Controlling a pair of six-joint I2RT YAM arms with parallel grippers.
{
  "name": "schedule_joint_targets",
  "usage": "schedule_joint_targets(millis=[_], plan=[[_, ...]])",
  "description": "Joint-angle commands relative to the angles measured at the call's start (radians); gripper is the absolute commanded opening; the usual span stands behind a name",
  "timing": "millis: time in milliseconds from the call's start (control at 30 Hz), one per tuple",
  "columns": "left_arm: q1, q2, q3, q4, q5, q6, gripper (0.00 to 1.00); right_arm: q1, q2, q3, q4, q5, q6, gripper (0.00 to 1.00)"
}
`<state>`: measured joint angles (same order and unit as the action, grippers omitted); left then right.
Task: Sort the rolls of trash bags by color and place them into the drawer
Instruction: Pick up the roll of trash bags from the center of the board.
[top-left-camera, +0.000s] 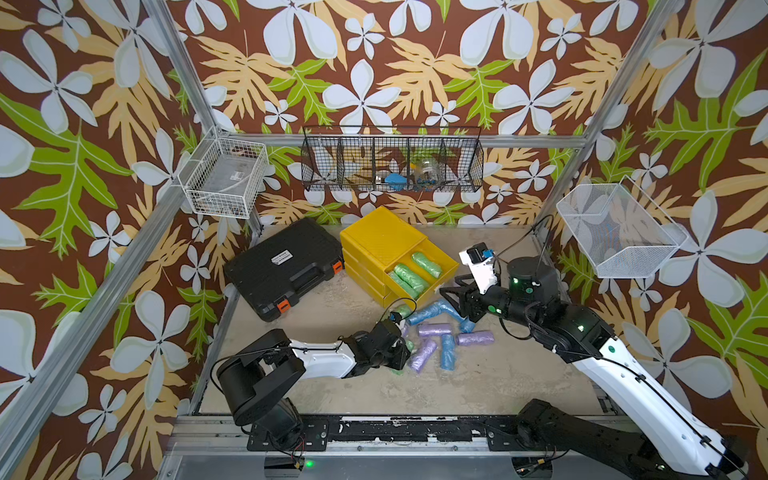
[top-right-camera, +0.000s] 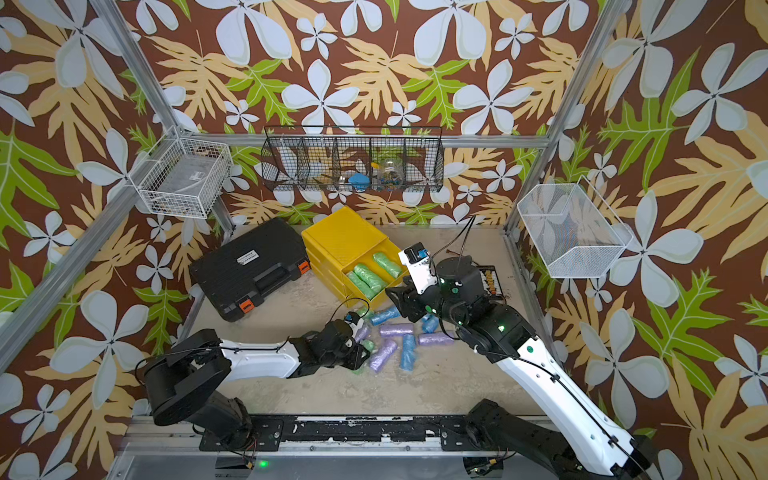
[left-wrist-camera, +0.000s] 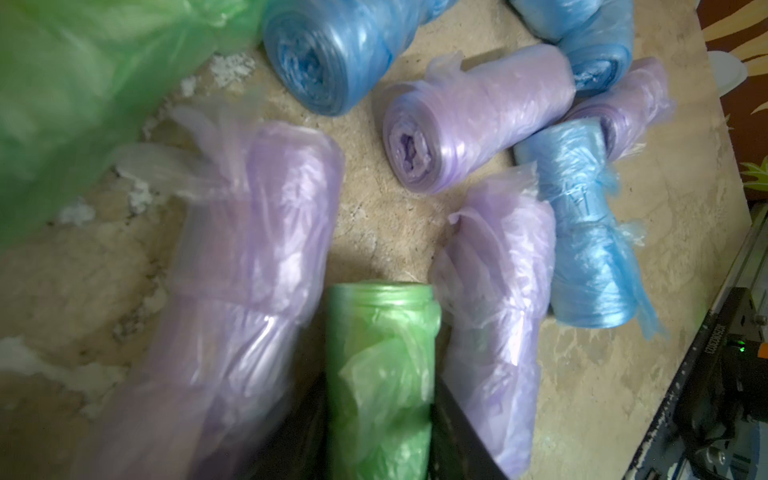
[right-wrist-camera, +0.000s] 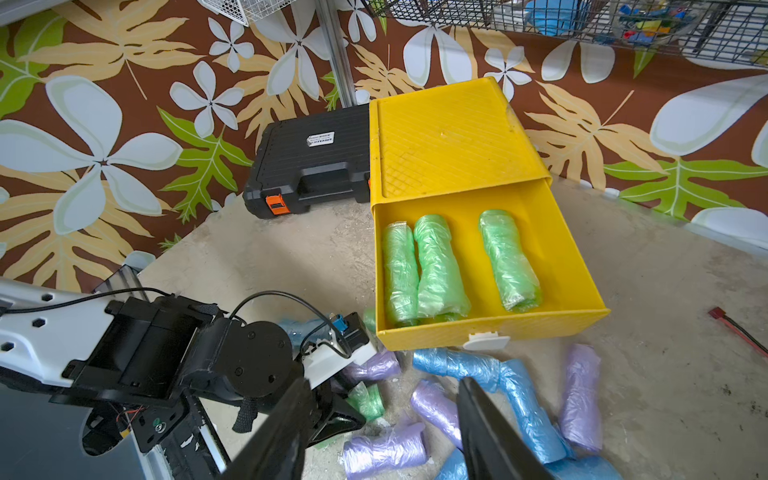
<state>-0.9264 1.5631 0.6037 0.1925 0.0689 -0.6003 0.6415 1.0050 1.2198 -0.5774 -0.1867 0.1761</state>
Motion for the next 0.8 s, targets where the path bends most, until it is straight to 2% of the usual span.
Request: schedule_joint_targets(millis=[0, 100, 167, 533, 767], plan=[[-0.003, -0.033, -0.005, -0.031, -0.001, -0.006, 0.29, 0.0, 0.004, 0.004, 0.028, -0.028, 0.014, 0.57], [-0.003, -0.086, -0.005, -0.041, 0.008, -0.009, 0.21, 0.0, 0.009, -0.004, 0.045, -0.055, 0.029, 0.58], [-0.002, -0.129, -0.004, -0.051, 0.012, -0.017, 0.19, -0.001, 0.012, -0.014, 0.059, -0.079, 0.043, 0.57], [0.016, -0.458, 0.037, -0.179, -0.034, -0.074, 0.19, 0.0, 0.063, -0.13, 0.264, -0.319, 0.179, 0.63], [0.124, -0.59, 0.107, -0.17, 0.082, -0.139, 0.19, 0.001, 0.113, -0.17, 0.415, -0.47, 0.273, 0.65]])
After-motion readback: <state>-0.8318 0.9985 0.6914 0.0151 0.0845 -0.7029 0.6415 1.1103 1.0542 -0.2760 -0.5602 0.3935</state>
